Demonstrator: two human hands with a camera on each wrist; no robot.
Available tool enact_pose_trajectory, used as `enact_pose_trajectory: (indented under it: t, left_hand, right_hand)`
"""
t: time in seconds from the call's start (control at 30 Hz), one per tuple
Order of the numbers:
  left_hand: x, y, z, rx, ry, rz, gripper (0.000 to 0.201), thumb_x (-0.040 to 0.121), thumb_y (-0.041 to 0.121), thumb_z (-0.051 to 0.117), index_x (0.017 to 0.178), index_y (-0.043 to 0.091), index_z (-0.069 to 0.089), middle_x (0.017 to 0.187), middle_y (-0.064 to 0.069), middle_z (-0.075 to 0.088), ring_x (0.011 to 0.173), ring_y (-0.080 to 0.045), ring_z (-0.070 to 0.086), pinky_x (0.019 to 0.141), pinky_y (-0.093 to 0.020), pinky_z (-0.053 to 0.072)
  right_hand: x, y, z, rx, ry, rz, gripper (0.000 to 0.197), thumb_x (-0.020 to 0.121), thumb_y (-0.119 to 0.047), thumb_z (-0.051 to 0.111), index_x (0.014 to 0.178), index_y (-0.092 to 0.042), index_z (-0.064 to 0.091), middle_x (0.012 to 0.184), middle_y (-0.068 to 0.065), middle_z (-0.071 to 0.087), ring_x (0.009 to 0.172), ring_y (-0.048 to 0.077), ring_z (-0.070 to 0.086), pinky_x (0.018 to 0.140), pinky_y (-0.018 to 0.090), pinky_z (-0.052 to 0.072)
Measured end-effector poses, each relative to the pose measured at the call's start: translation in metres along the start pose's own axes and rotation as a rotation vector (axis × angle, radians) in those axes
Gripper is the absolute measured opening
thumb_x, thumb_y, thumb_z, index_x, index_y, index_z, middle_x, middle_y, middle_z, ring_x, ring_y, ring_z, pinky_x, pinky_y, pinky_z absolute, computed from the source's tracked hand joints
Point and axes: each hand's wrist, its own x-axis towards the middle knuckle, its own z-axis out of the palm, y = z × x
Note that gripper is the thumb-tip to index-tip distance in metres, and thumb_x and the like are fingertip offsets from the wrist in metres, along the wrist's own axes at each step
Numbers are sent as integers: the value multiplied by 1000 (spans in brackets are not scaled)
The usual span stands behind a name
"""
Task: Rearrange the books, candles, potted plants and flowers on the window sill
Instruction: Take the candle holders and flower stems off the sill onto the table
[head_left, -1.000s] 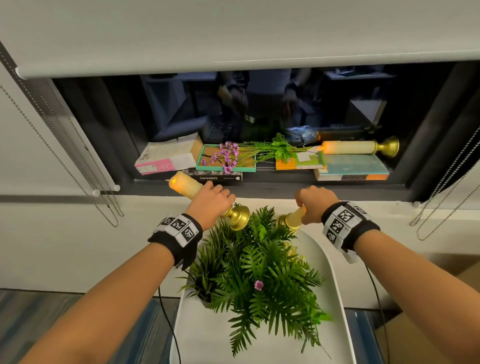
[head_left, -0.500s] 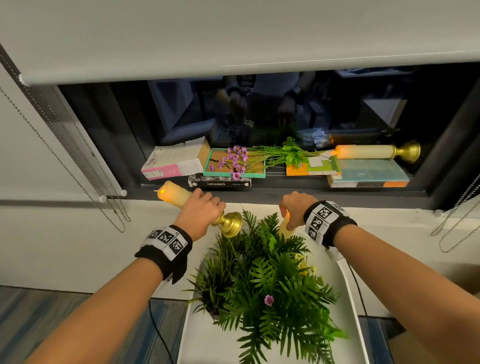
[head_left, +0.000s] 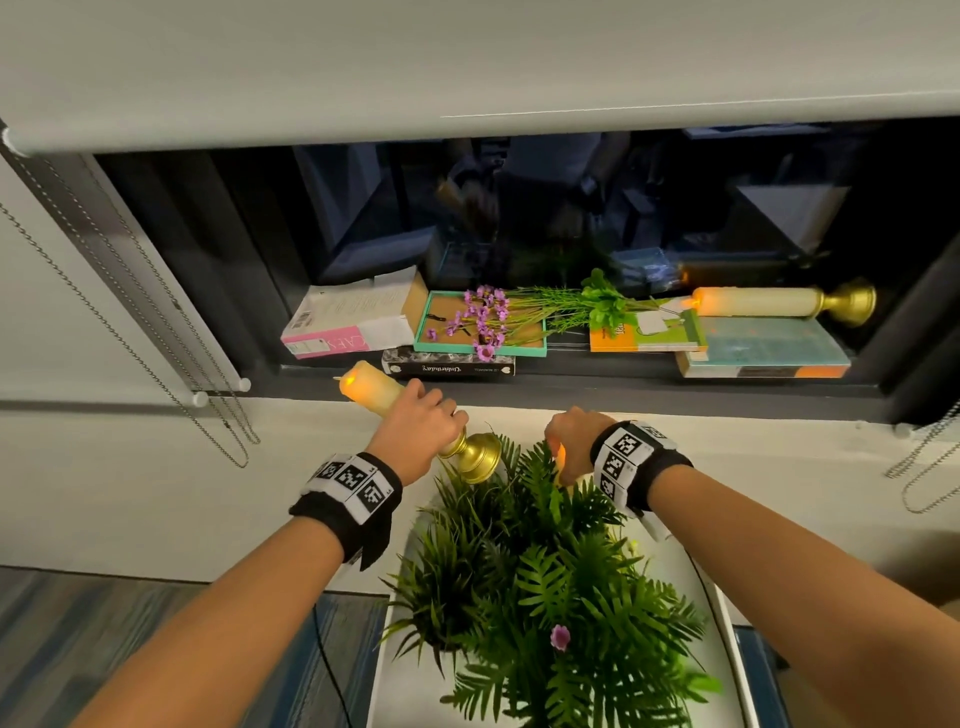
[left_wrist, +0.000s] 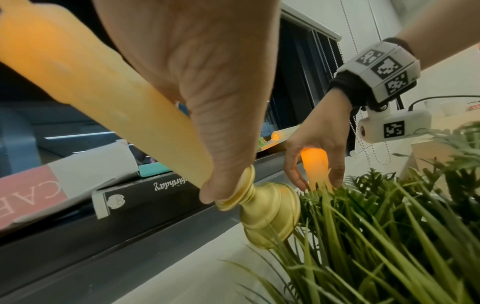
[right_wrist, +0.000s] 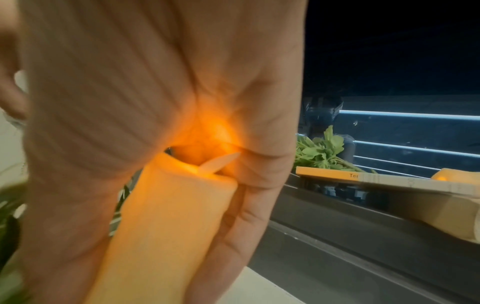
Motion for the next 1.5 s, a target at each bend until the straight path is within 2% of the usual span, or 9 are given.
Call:
enact_pose_trajectory:
  t: [0.2,0.37,0.47,0.63,0.8,1.0,1.2,1.37,1.5]
  left_hand:
    - [8,0,2,19,-7,14,27,82,9,59,108,14,56,104,-5,62,98,-28,54,85,-41,36]
    - [21,-8,1,56,40,14,27,87,3,50,113,11,55,108,-8,60,103,-30,53,93,-43,35]
    - [27,-6,-1,48,43,41,24,86,4,54,108,12,58,105,-8,62,101,-30,54,98,-46,35]
    - [39,4,4,134,72,89,11,73,12,74,81,19,69,77,-1,65,77,-24,59,82,-40,45]
    - [48,12,4,180,69,128,17,84,7,64,99,13,67,99,-7,67,95,-29,57,94,-43,40]
    - [55,-6,-9,167,181,25,12,74,15,73,85,17,70,84,-2,69,87,-25,61,88,-41,45]
    - [57,6,-8,146,206,63,13,71,15,75,82,18,69,80,-1,68,83,-24,60,84,-39,46]
    - [58,8,-17,163,246,88,20,59,14,84,73,17,70,74,-2,68,78,-25,62,85,-40,50]
    - [61,7,-33,167,357,110,19,65,11,79,80,16,70,82,-4,69,85,-28,61,95,-45,47]
  right_hand:
    - [-3,14,-8,56,-65,20,63,71,-27,80,124,-12,49,123,11,54,108,27,56,78,32,46]
    - [-8,15,-4,13,13,17,56,74,-29,78,123,-17,55,125,7,54,113,26,54,87,35,48]
    - [-6,8,2,-11,27,-1,58,75,-28,77,127,-17,52,128,9,51,115,27,53,91,37,48]
    - [-4,9,3,10,38,9,64,74,-32,78,129,-18,49,128,10,51,115,29,54,90,37,48]
    - [-6,18,11,72,38,29,63,74,-36,77,128,-17,49,125,8,54,113,26,54,86,35,48]
    - [-7,28,10,195,64,40,73,71,-35,80,132,-20,43,126,7,56,111,25,56,81,30,45]
    - [-8,37,6,276,-32,42,89,65,-33,84,138,-24,34,135,5,50,120,25,51,93,37,47]
    - [-11,43,-3,317,118,37,76,72,-46,77,135,-22,41,127,5,56,112,23,56,94,37,48]
    - [-7,37,-12,353,219,-7,67,76,-46,74,131,-19,47,124,4,58,109,22,57,90,34,49]
